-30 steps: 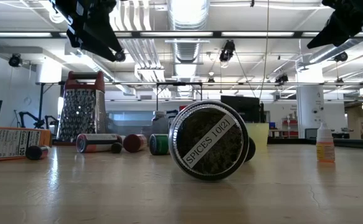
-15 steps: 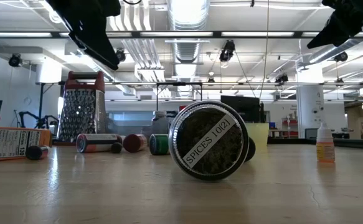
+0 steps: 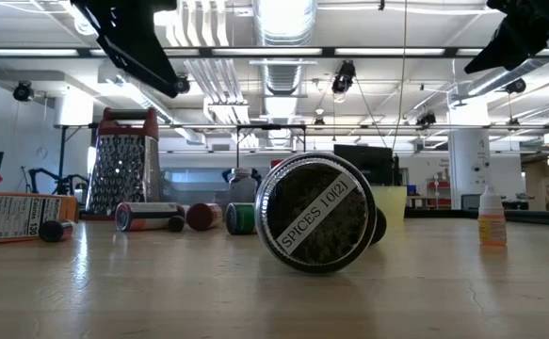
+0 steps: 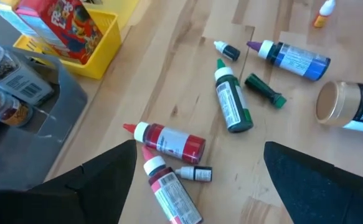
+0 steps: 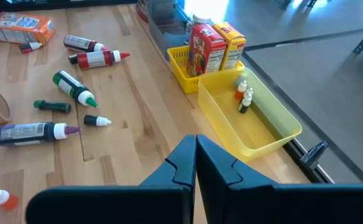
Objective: Pick & Place Kitchen Items
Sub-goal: Put the red seasoning can into the black bin
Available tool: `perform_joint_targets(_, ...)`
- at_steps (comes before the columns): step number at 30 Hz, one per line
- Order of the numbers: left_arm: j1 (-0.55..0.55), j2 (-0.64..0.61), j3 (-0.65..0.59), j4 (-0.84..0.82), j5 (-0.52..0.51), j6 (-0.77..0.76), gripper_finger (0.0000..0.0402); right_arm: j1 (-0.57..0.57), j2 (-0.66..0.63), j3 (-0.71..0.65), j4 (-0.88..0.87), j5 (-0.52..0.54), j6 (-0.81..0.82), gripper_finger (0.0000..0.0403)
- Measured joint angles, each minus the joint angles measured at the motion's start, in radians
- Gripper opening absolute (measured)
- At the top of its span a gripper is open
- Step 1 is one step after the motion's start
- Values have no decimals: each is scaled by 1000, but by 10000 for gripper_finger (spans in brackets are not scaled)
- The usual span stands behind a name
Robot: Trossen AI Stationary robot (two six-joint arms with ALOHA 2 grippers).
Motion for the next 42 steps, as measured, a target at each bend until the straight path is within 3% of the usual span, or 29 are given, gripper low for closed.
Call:
perform_joint_targets(14, -30, 0, 0, 2, 8, 86, 356, 0, 0, 0, 0, 0, 0, 8)
perform_joint_targets(22, -55, -4, 0, -14, 19, 34, 356, 0, 0, 0, 0, 0, 0, 8)
perform_joint_targets(30, -84, -6, 12, -45, 62, 26, 383, 0, 0, 0, 0, 0, 0, 8)
perform_joint_targets(42, -153, 76, 136, -256, 60, -66, 399, 0, 0, 0, 0, 0, 0, 8)
